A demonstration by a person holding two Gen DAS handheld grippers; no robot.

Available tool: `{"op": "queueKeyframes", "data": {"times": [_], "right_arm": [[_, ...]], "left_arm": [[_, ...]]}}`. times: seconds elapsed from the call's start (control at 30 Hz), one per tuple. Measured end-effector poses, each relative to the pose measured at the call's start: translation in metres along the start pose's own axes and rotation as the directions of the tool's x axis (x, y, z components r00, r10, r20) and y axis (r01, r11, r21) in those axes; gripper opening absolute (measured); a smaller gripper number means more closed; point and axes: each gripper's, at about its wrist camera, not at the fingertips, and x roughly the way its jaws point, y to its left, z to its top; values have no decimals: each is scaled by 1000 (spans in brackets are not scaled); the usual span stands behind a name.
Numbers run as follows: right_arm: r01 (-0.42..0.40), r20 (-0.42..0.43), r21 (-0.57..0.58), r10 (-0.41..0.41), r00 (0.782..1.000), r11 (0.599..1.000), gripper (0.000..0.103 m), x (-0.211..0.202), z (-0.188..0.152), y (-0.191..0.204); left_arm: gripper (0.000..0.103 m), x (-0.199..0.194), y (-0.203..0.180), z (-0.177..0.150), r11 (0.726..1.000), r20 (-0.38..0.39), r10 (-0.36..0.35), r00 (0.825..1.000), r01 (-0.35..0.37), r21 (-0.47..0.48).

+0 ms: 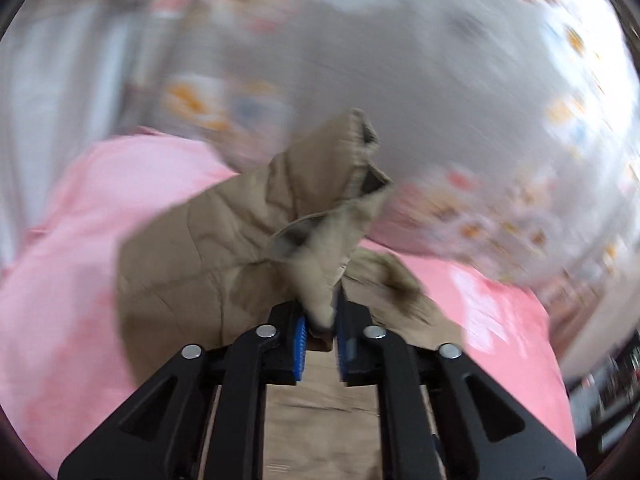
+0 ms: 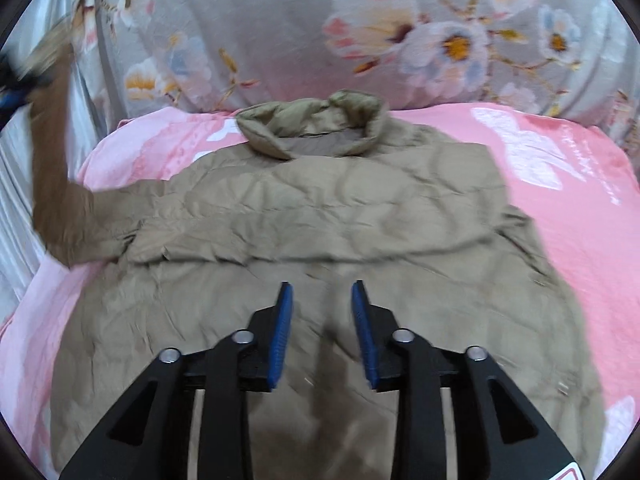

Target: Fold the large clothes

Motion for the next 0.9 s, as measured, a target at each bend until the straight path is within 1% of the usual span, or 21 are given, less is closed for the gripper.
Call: {"op": "queueKeyframes", "data": {"times": [0.03,0.07,0.13,0.17,0.2,0.23,0.27,0.33,0.37,0.4,0.43,0.47,0.5,0.57,0.63,0.73,0.77,0.8,0.83,0.87,0.9], "right_arm": [[10,-1,12,-10,1000,1000,36,-6,-4,-8],[17,-4,21,-17,1000,1000,36,-9,-7,-13],[29,-5,36,-29,1000,999,39,-17,-12,-26],[34,2,39,-34,999,999,44,-20,-13,-30],[36,5,39,-36,999,999,48,-21,-14,-32],[34,10,42,-34,999,999,53,-22,-13,-35],[20,12,49,-20,1000,999,57,-22,-12,-37],[-35,5,81,35,999,996,58,-16,-6,-39],[-60,1,97,60,998,993,59,-13,-2,-37],[-96,-4,113,97,995,989,60,-8,3,-35],[-127,-7,122,129,992,984,62,-3,7,-31],[-172,-17,133,176,984,976,63,5,13,-26],[-213,-32,143,220,975,967,63,15,19,-19],[-263,-56,143,273,960,954,63,33,29,-6],[-275,-78,121,286,955,954,63,52,36,10],[-265,-150,95,277,949,960,62,82,41,33],[-258,-165,86,269,949,962,50,87,41,38],[-255,-172,74,264,949,964,34,92,42,42],[-239,-179,46,243,953,970,3,93,47,47],[-241,-168,32,243,955,970,3,90,52,49],[-241,-130,17,241,962,970,3,81,61,50]], "left_arm": [[34,13,-16,-11,1000,-22,-28,999,28,13],[60,23,-27,-23,999,-46,-44,998,45,14],[84,38,-42,-48,998,-91,-68,993,68,-6],[87,46,-43,-63,996,-110,-85,990,83,-30],[88,48,-43,-73,993,-123,-111,986,105,-47],[91,48,-38,-82,988,-145,-147,978,137,-72],[91,42,-34,-89,983,-151,-171,974,158,-93],[92,28,-8,-96,971,-138,-205,969,183,-157],[94,25,4,-94,966,-128,-208,970,183,-183],[94,18,26,-95,959,-114,-201,973,172,-226],[94,15,38,-95,954,-106,-187,977,154,-257],[94,8,61,-96,946,-91,-153,984,119,-301],[94,3,83,-98,940,-85,-103,991,69,-333],[94,-4,116,-101,931,-85,-19,996,-14,-365],[93,-9,147,-108,911,-108,52,993,-91,-402],[91,-16,169,-117,893,-127,75,989,-124,-432],[90,-16,172,-119,894,-132,82,988,-132,-429],[90,-16,173,-122,896,-139,88,986,-139,-421],[88,-16,173,-123,899,-145,88,985,-142,-415],[87,-14,171,-123,902,-154,80,985,-137,-409],[87,-13,171,-123,904,-157,67,985,-126,-408]]}}
